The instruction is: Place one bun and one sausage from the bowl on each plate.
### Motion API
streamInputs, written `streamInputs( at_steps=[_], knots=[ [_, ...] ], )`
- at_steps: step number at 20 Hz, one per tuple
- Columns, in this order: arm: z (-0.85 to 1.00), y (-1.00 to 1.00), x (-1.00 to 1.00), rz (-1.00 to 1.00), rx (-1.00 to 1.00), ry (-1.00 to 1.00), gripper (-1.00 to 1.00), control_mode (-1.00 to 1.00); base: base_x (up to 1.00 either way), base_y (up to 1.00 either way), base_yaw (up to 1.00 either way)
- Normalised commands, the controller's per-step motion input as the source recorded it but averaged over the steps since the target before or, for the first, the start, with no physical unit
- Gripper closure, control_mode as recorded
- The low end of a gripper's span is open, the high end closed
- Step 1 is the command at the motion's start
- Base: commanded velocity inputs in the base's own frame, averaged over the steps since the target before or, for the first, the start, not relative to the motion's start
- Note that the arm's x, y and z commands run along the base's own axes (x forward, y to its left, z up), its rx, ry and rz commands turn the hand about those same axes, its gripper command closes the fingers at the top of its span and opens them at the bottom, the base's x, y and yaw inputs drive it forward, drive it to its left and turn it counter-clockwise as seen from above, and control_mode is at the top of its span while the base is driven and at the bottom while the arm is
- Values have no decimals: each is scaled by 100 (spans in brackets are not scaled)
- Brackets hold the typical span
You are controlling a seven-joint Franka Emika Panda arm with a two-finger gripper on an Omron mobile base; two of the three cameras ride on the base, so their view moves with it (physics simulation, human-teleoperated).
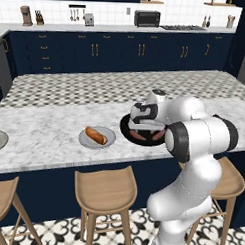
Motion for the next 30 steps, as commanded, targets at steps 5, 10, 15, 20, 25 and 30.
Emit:
streamInputs(
  at_steps=[5,10,15,20,25,30],
  knots=[
    [-4,12,82,0,-3,12,-100,-100,0,0,0],
    [-21,-13,16,0,0,11,-100,-100,0,0,0],
    [-46,-12,2,0,-3,5,-100,-100,0,0,0],
    [-38,7,0,1,-4,0,-100,-100,0,0,0],
    [-64,-5,0,0,-8,0,100,-100,0,0,0],
    [-24,-12,3,0,0,-1,100,-100,0,0,0]
  ],
)
